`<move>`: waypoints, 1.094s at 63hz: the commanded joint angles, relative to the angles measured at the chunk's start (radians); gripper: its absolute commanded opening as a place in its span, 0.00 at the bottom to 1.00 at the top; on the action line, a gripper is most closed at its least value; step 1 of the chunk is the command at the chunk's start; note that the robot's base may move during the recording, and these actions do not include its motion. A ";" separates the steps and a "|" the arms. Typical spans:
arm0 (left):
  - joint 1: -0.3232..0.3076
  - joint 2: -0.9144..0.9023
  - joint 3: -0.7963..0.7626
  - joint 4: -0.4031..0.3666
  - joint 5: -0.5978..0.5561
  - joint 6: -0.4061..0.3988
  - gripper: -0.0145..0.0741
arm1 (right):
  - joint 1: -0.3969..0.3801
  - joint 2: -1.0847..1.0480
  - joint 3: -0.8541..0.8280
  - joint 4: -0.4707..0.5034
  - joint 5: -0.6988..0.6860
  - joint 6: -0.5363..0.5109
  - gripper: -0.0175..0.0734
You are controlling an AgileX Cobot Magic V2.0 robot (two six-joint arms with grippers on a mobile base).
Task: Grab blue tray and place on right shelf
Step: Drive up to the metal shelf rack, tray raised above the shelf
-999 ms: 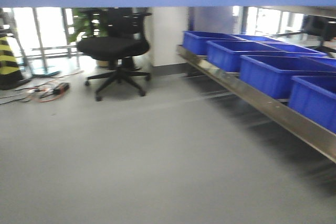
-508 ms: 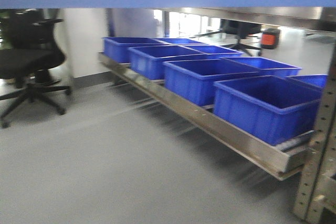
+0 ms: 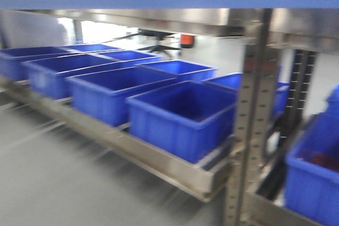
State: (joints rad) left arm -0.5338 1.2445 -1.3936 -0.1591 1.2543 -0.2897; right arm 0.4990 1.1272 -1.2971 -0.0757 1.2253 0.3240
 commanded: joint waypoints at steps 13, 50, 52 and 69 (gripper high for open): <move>-0.009 -0.027 -0.033 -0.011 0.084 0.030 0.11 | 0.002 -0.021 -0.033 -0.041 -0.031 -0.043 0.25; -0.009 -0.027 -0.033 -0.011 0.084 0.030 0.11 | 0.002 -0.021 -0.033 -0.041 -0.031 -0.043 0.25; -0.009 -0.027 -0.033 -0.011 0.084 0.030 0.11 | 0.002 -0.021 -0.033 -0.041 -0.031 -0.043 0.25; -0.009 -0.027 -0.033 -0.011 0.084 0.030 0.11 | 0.002 -0.021 -0.033 -0.041 -0.031 -0.043 0.25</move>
State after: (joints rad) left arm -0.5338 1.2445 -1.3936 -0.1613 1.2525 -0.2879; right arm 0.4990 1.1272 -1.2971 -0.0779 1.2253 0.3240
